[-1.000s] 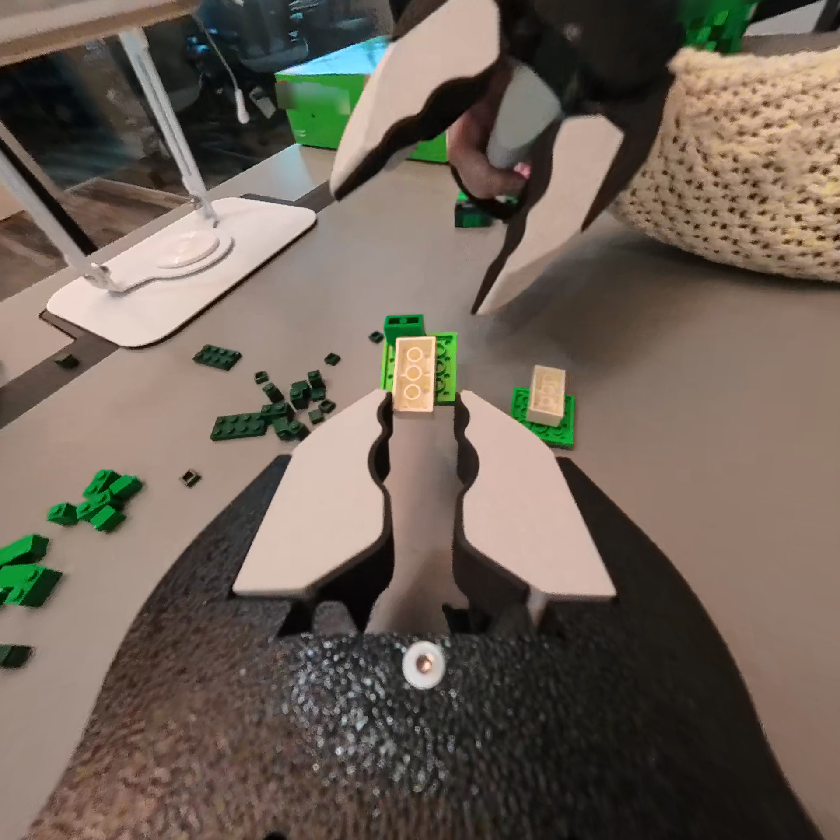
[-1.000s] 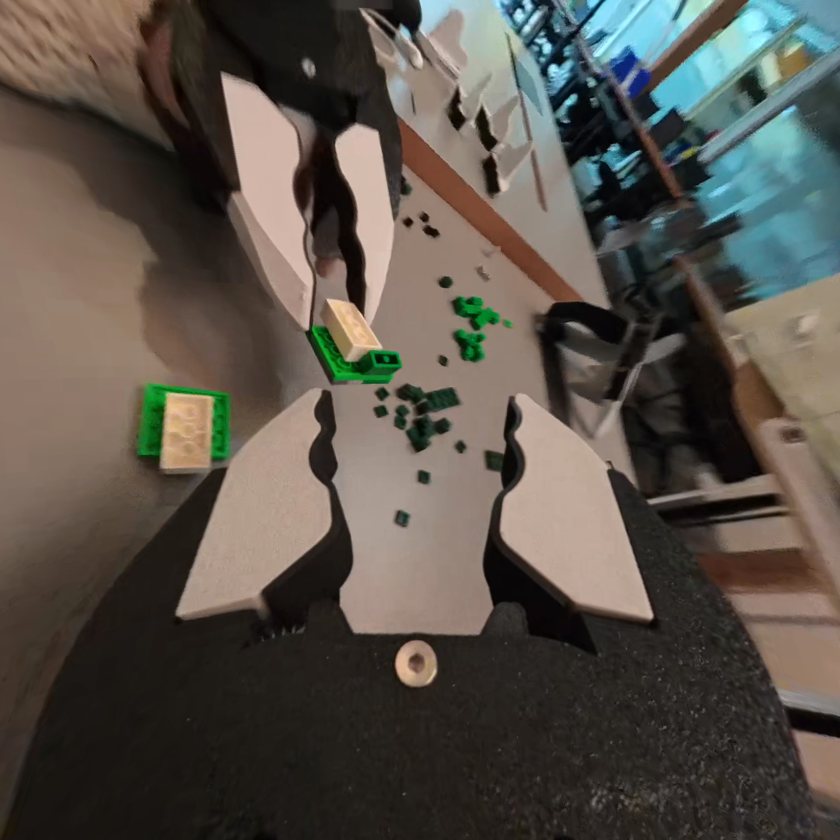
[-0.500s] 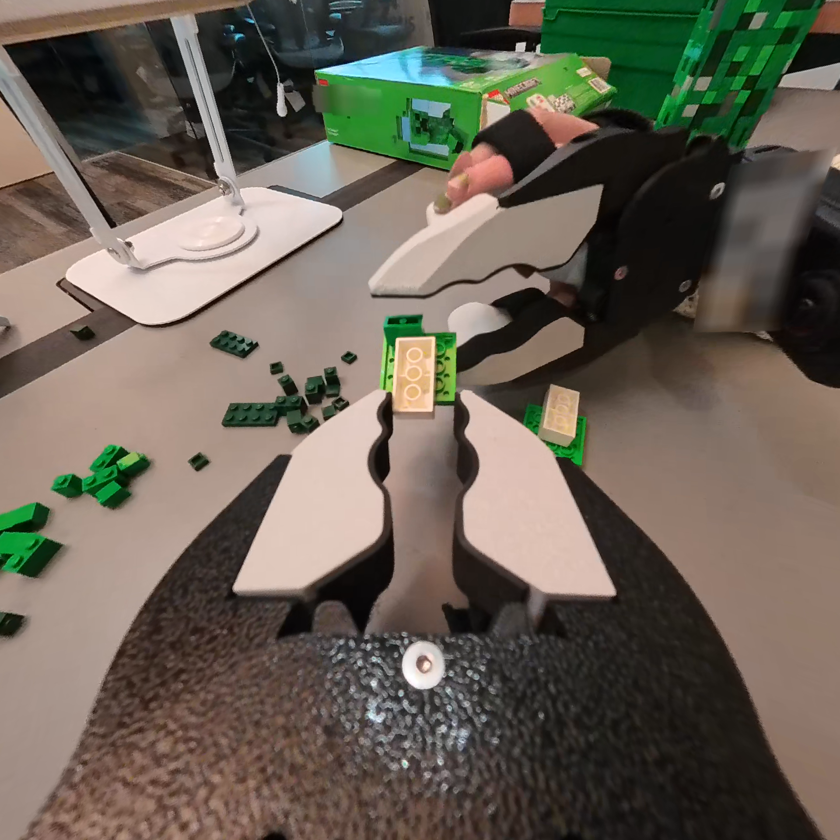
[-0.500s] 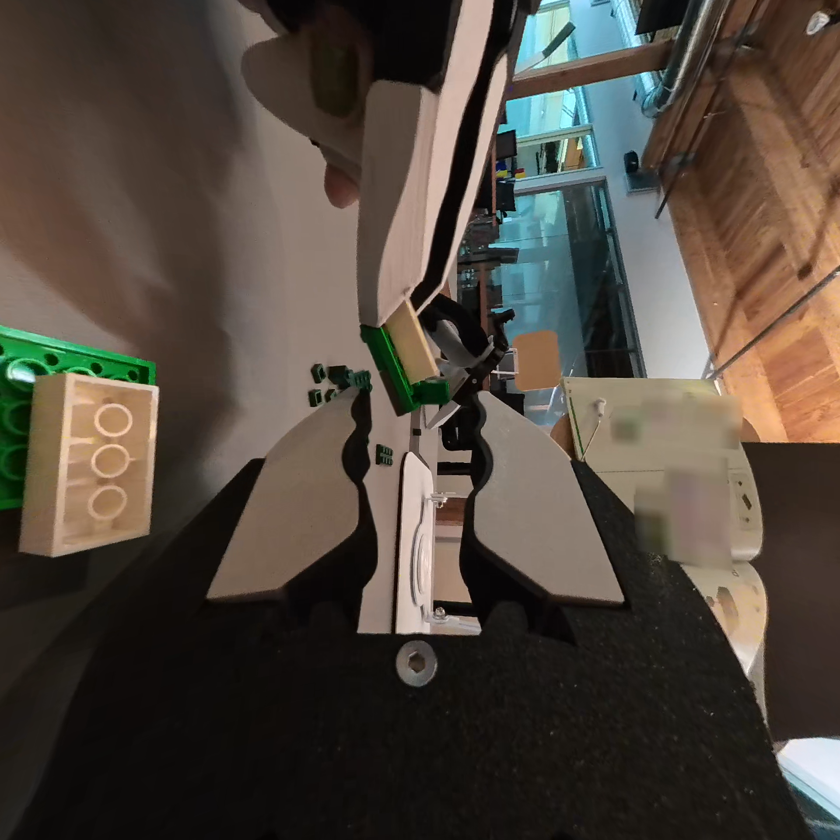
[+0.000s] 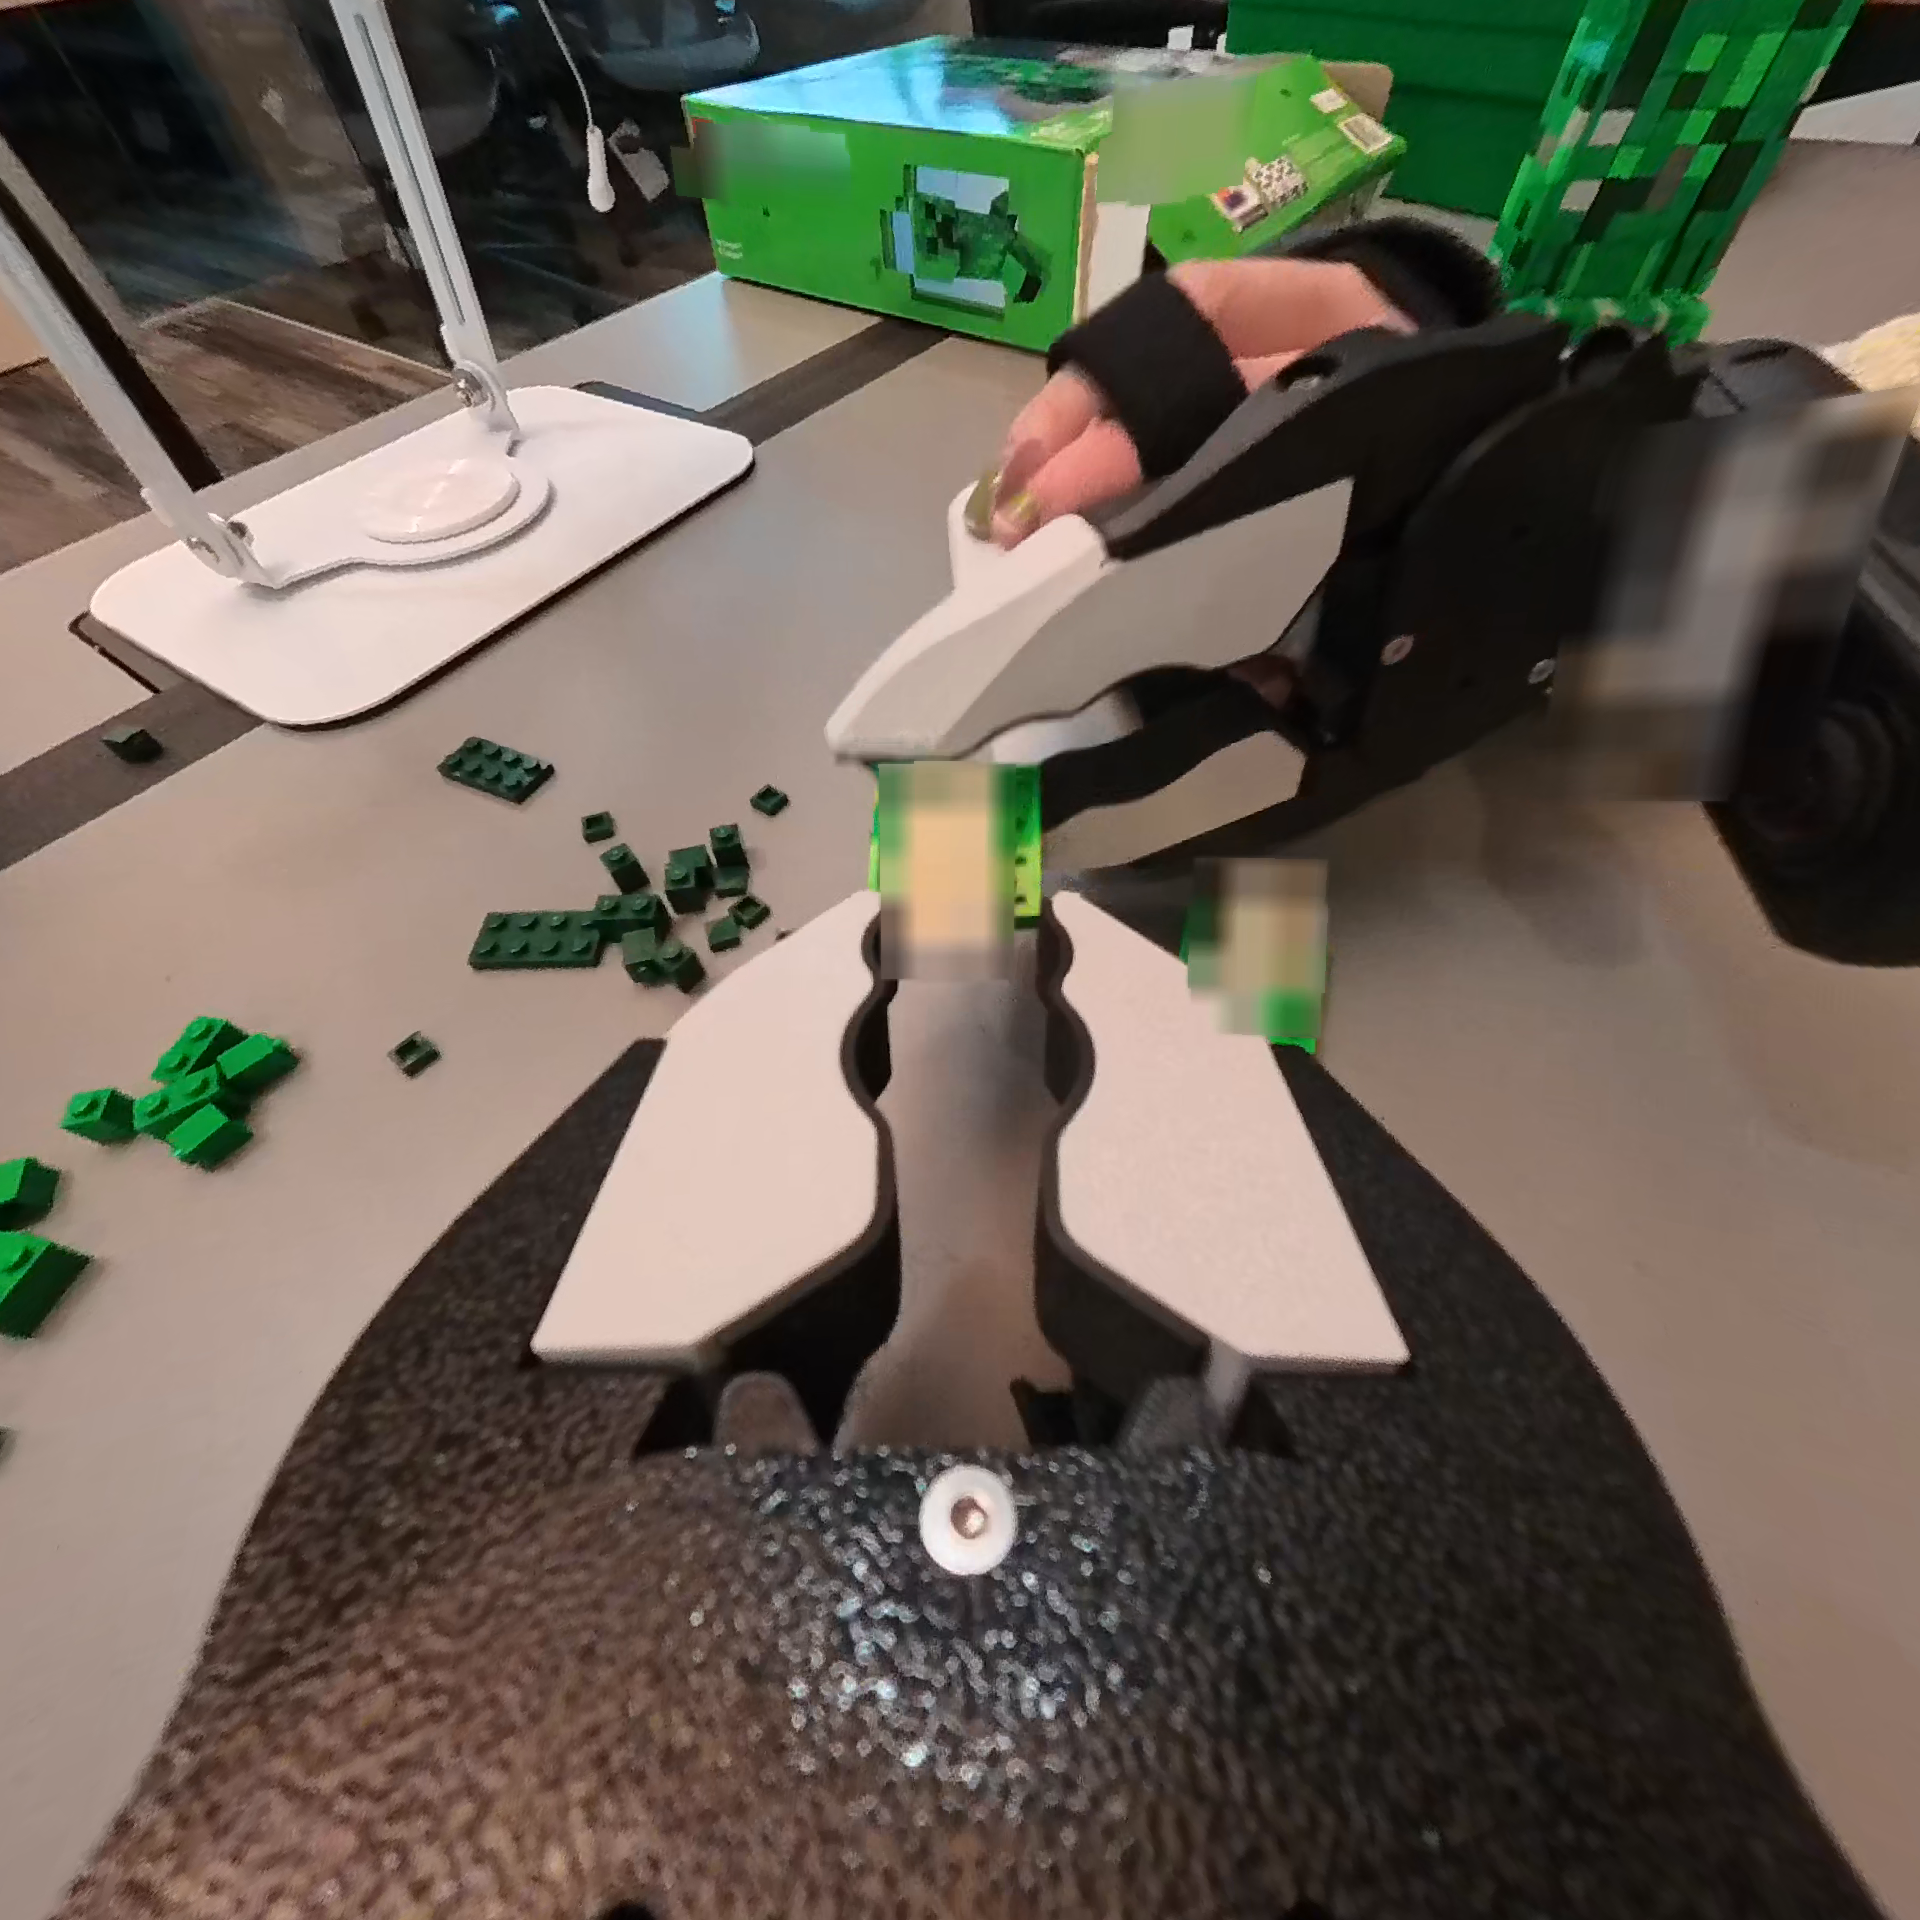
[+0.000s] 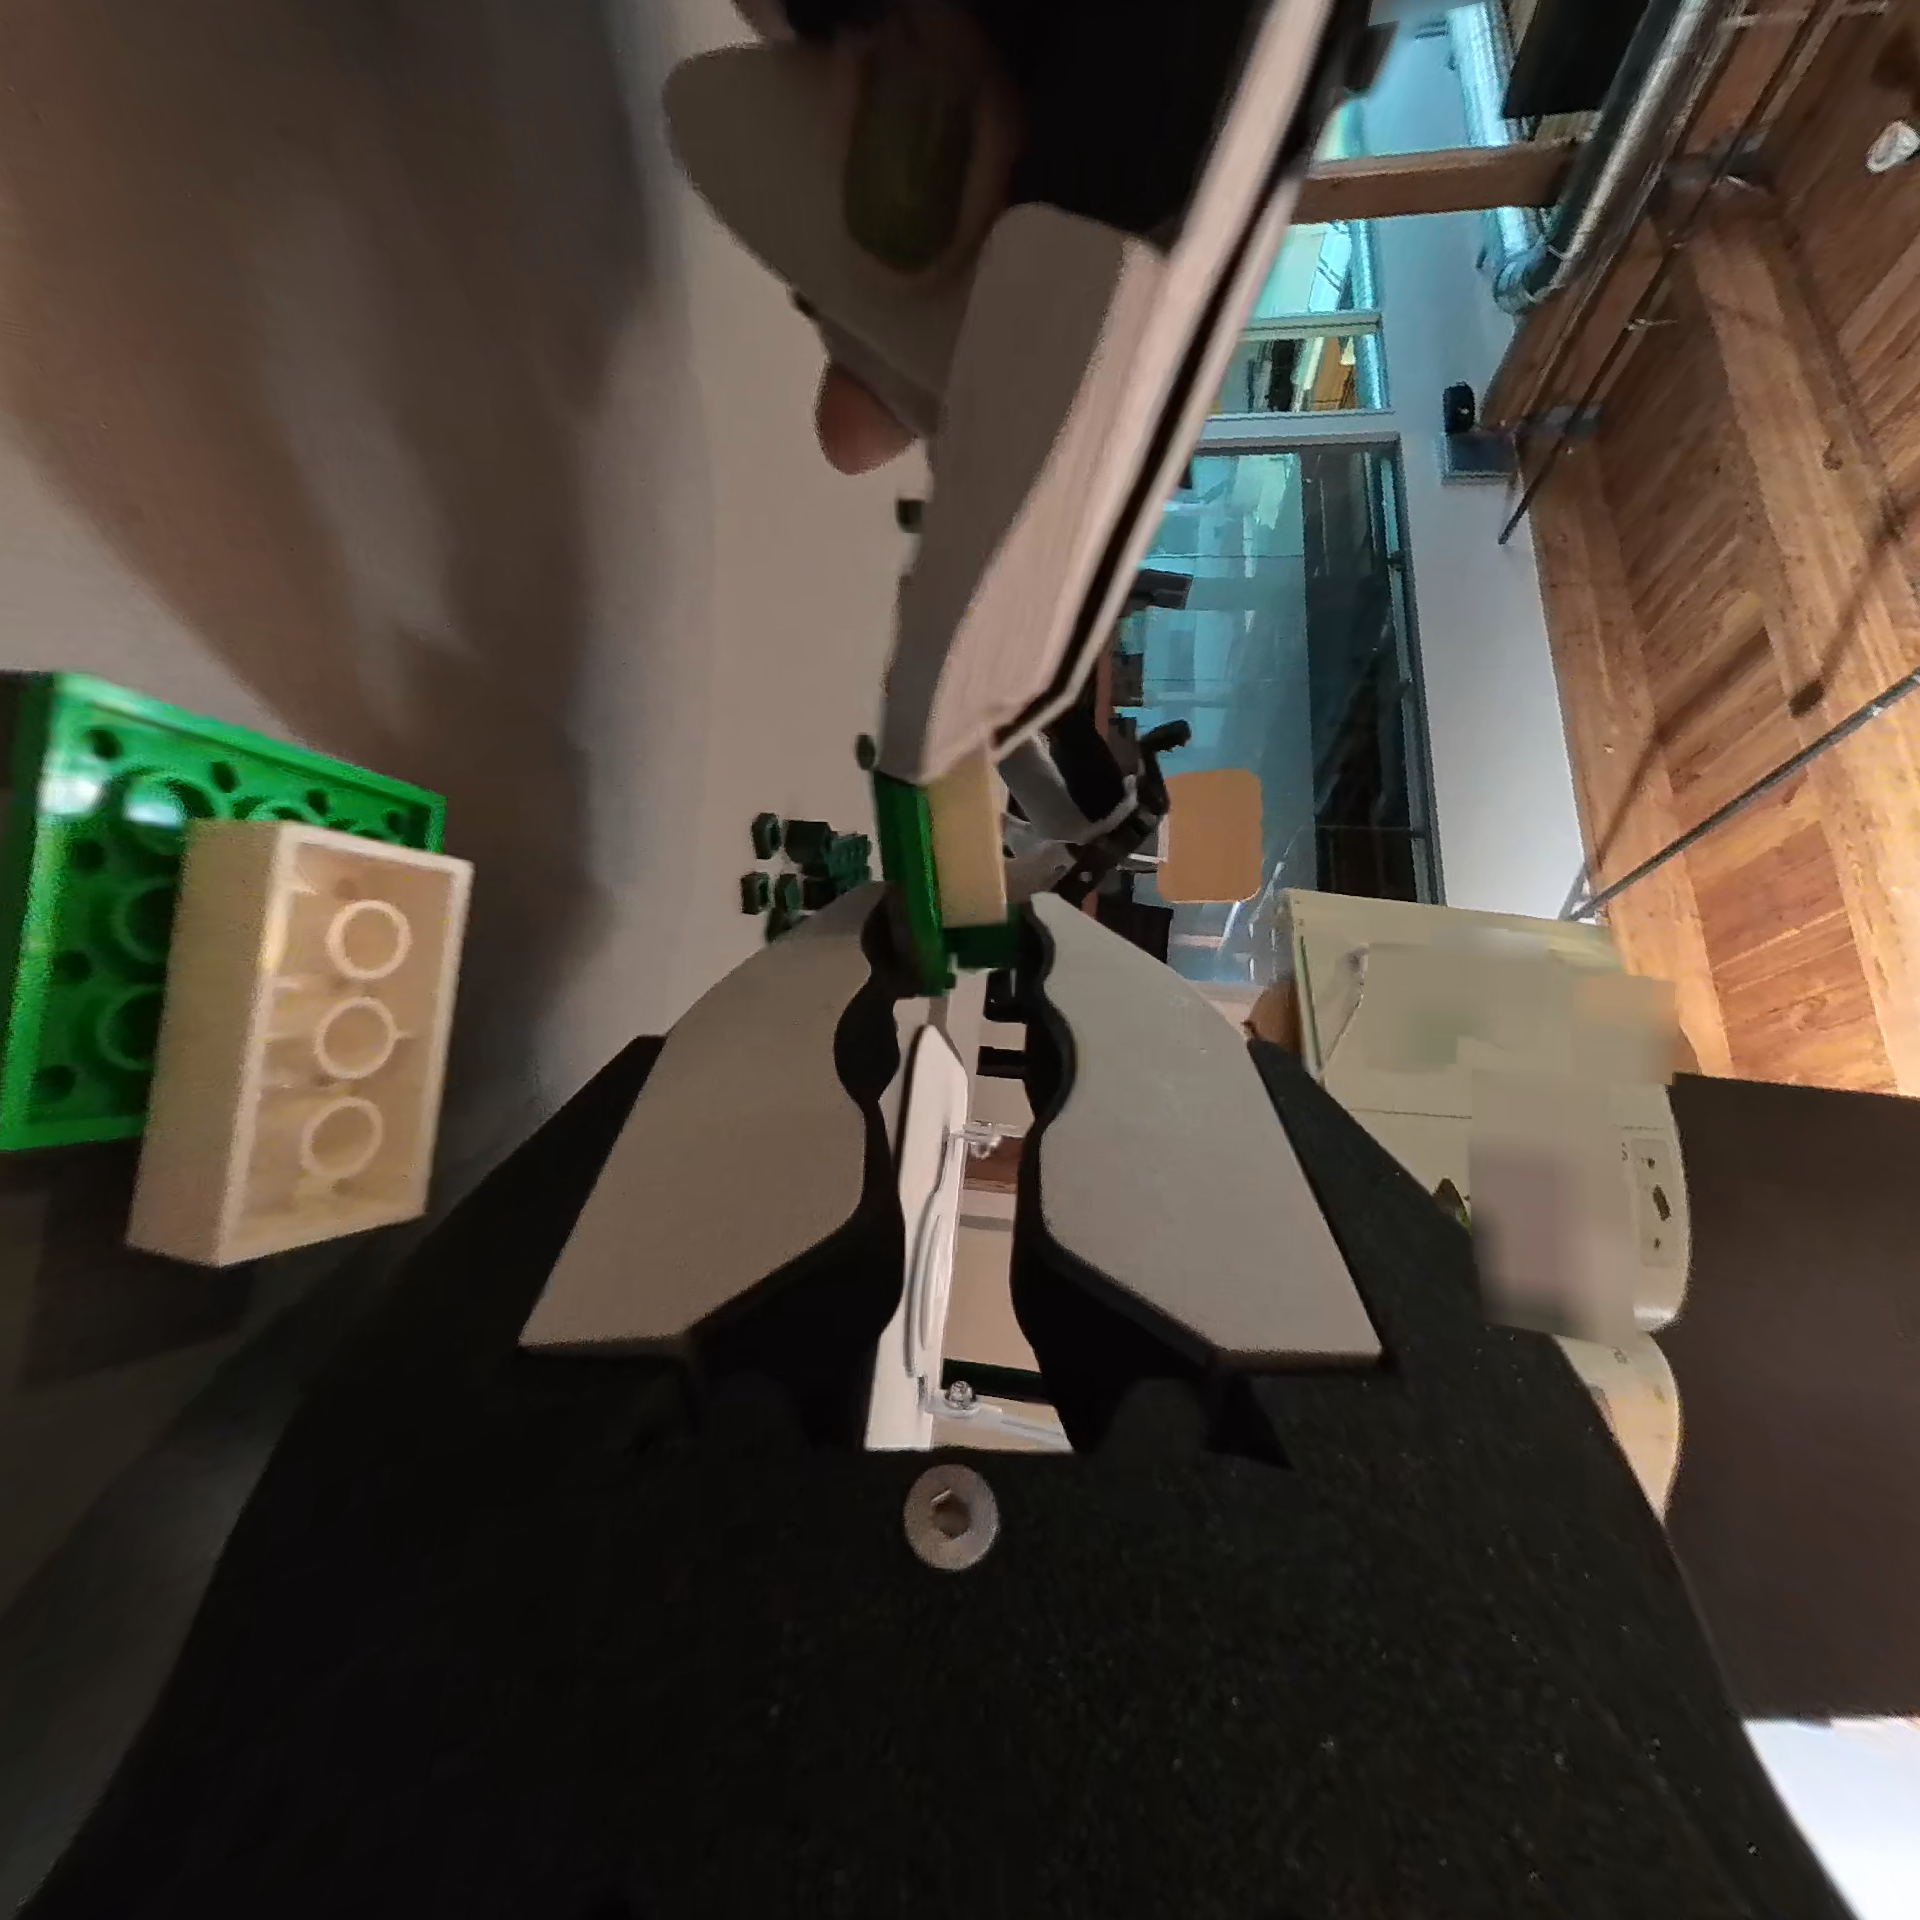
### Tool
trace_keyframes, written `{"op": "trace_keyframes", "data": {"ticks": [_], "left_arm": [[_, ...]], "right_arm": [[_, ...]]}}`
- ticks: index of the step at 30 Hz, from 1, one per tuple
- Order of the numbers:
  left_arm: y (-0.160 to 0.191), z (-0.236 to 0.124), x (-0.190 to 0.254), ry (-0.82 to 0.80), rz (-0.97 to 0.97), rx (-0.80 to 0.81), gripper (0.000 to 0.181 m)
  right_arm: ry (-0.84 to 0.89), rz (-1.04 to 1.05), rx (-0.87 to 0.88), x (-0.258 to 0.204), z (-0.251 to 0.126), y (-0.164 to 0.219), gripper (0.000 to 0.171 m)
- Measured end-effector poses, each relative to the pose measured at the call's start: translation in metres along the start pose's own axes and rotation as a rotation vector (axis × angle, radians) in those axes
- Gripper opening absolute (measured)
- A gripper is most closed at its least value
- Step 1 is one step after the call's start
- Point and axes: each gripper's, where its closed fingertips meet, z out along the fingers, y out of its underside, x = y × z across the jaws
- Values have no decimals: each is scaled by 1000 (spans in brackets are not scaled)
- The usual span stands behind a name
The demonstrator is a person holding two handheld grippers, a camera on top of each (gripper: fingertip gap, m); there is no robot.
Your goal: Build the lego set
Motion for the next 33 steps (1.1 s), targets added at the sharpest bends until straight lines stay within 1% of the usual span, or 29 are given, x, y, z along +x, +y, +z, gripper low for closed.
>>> {"op": "trace_keyframes", "data": {"ticks": [4, 7, 9, 12, 14, 16, 19, 22, 24, 27, 30, 33], "left_arm": [[2, 1, 1, -1, 3, -16, 24], [-2, 1, 1, 14, -29, 14, 25], [-5, 0, 0, -4, -18, 32, 26], [-7, -1, -7, -117, 132, 6, 48], [-3, -1, -10, -197, 302, -64, 56], [0, 1, -8, -249, 465, -114, 54], [4, 9, -7, -311, 603, -171, 46], [7, 11, -7, -354, 719, -208, 30], [6, 13, -6, -367, 754, -209, 21], [7, 14, -5, -361, 770, -221, 20], [10, 14, -4, -341, 775, -237, 20], [11, 14, -3, -339, 783, -240, 20]], "right_arm": [[0, -29, -6, -1, 1, 1, 19], [-25, 34, 10, 1, -1, 1, 19], [-71, 106, 22, -2, 0, 2, 19], [-157, 182, 24, -13, 1, 4, 19], [-183, 225, 18, -15, 2, 5, 19], [-206, 247, 21, -17, 1, 4, 19], [-227, 242, 21, -21, 2, 1, 20], [-225, 244, 16, -20, 2, 1, 20], [-214, 242, 18, -18, 1, 2, 19], [-200, 185, 23, -18, 0, 2, 20], [-178, 51, 21, -20, -1, 1, 20], [-152, -21, 19, -19, -2, 1, 20]]}}
